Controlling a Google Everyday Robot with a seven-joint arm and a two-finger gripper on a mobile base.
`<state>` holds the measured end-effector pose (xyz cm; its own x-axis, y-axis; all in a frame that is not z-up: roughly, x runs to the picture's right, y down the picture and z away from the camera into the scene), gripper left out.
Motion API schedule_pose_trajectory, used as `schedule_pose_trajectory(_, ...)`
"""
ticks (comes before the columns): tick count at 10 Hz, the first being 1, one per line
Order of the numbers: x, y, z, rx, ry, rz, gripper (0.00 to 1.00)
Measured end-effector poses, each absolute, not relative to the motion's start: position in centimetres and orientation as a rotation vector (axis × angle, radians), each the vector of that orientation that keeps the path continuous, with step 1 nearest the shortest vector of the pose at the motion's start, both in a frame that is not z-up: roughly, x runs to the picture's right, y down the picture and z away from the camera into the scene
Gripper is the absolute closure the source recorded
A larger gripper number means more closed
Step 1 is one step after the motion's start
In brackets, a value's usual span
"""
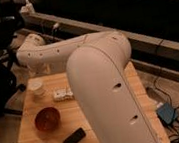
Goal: Place the ceramic cup in the ceramic bowl
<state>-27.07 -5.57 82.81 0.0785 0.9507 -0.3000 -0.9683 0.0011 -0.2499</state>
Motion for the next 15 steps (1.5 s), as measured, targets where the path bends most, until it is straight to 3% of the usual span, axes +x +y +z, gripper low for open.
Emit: schedule_pose_trajectory(15,-27.7,-2.4,88.8,-0.487,0.029,1.450,0.35)
